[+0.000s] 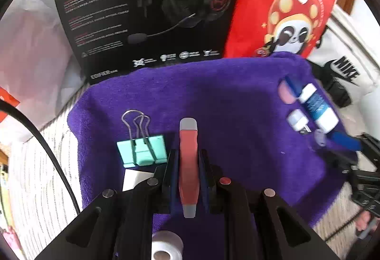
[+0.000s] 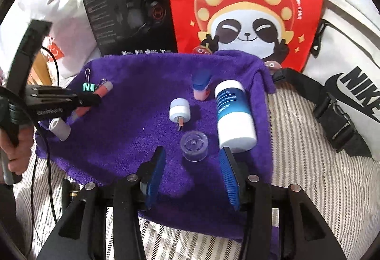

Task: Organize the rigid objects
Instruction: 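Lower the highlighter beside the green clip and open the left gripper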

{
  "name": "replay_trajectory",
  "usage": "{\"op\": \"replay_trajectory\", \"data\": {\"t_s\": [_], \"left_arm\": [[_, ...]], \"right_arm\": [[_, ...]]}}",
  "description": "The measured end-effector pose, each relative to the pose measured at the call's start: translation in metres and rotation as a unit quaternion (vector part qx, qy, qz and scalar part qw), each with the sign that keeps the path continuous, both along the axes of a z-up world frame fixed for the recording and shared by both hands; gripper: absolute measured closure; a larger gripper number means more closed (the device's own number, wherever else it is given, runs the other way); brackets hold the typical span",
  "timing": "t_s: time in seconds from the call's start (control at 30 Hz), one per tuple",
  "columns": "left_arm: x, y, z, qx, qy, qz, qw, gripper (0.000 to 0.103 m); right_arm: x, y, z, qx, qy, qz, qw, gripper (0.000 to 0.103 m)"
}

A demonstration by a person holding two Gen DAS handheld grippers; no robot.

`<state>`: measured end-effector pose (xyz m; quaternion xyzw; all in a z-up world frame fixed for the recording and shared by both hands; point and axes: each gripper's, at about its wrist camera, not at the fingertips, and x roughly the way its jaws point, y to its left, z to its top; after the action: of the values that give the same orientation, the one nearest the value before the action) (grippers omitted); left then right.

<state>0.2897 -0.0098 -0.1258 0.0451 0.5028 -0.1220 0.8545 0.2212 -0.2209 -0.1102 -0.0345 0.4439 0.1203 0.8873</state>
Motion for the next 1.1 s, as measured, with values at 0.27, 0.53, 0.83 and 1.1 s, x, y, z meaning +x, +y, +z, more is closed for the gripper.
{"op": "replay_trajectory", "data": {"t_s": [0.27,0.53,0.83,1.1], "left_arm": [[0.002,-0.004,-0.006,0.018,-0.001,-0.004,0.9998,0.086],[0.001,-0.011,-0.006,0.028,0.012,-0.013,0.9995,0.081],[-0.027,-0.022,0.024,0.054,-0.007,-0.009,0.9984,0.078],[-0.096,-0.019,0.059,0.013,-0.022,-0.025,0.9994,0.068]], "right_arm": [[-0.002,-0.012,0.001,0.011,-0.001,-0.015,1.0,0.056],[-0.002,-0.017,0.004,0.022,-0.001,-0.018,1.0,0.056],[-0.008,-0.02,0.017,0.037,-0.014,-0.002,0.999,0.056],[-0.035,-0.037,0.034,0.059,-0.004,-0.036,0.998,0.056]]}}
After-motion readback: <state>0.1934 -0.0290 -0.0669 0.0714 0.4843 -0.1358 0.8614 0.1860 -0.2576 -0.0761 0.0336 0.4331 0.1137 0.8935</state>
